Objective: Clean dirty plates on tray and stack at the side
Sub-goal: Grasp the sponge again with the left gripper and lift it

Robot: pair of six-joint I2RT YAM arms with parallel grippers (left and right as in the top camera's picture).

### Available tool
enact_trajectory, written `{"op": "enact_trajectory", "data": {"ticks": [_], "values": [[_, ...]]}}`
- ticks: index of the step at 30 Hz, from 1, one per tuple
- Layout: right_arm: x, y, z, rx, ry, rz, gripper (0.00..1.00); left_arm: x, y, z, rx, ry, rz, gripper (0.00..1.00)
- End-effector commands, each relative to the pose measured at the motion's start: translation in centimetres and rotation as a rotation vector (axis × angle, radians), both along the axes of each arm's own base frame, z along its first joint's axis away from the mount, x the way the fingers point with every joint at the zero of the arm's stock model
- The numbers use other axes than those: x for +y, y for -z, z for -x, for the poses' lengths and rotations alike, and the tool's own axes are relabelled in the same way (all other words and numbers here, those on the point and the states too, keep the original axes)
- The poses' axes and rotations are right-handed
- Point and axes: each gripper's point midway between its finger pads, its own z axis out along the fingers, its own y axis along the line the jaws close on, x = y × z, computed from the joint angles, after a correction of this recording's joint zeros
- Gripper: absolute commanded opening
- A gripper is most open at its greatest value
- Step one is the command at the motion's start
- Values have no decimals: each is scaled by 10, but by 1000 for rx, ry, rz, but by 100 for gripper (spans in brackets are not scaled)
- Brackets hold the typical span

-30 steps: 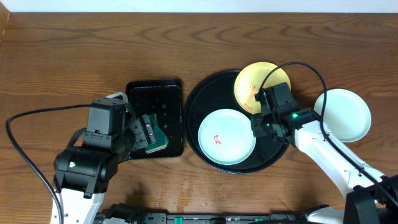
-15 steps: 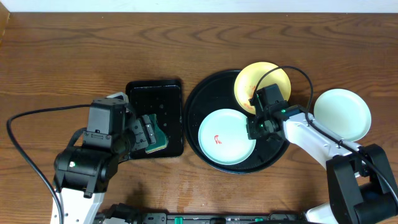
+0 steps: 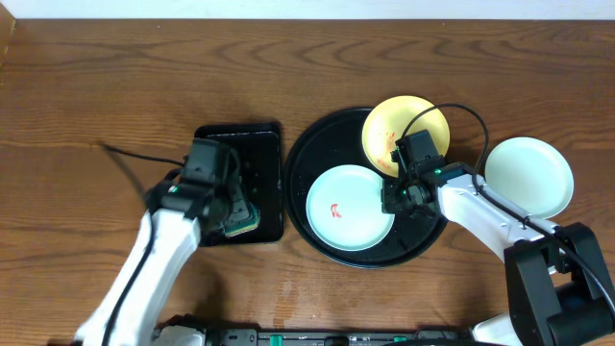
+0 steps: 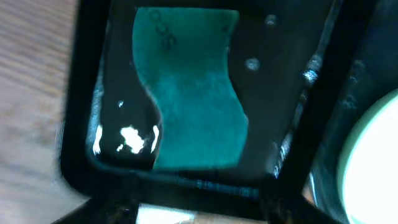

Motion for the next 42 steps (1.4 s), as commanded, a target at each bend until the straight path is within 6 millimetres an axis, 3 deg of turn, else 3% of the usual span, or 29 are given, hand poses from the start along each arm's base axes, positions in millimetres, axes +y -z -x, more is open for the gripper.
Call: {"op": "enact_trajectory", "data": {"ticks": [1, 4, 8, 10, 13, 15, 19, 25, 34, 39, 42], "values": [[-23, 8, -3, -7, 70, 105, 1, 9, 26, -14, 30, -78, -48, 55], [-22, 8, -3, -5, 69, 101, 1, 5, 46, -27, 45, -79, -41, 54], [-22, 8, -2, -3, 69, 99, 1, 5, 76, -23, 135, -81, -60, 49], [-22, 8, -2, -3, 69, 99, 1, 6, 89, -19, 175, -80, -70, 36], [-22, 8, -2, -3, 69, 99, 1, 7, 101, -15, 212, -87, -77, 9], [-22, 8, -2, -3, 69, 99, 1, 6, 100, -16, 211, -86, -77, 8], [-22, 8, -2, -2, 69, 99, 1, 5, 84, -24, 179, -86, -69, 7], [-22, 8, -2, 0, 69, 100, 1, 1, 32, -40, 31, -31, -45, 8], [-22, 8, -1, 0, 69, 100, 1, -21, -20, -38, -125, 126, 34, 7], [-22, 8, -1, 1, 68, 100, 1, -64, -49, -39, -177, 196, 197, 8], [-20, 8, 0, 3, 61, 101, 1, -103, -64, -40, -209, 229, 320, 7]]}}
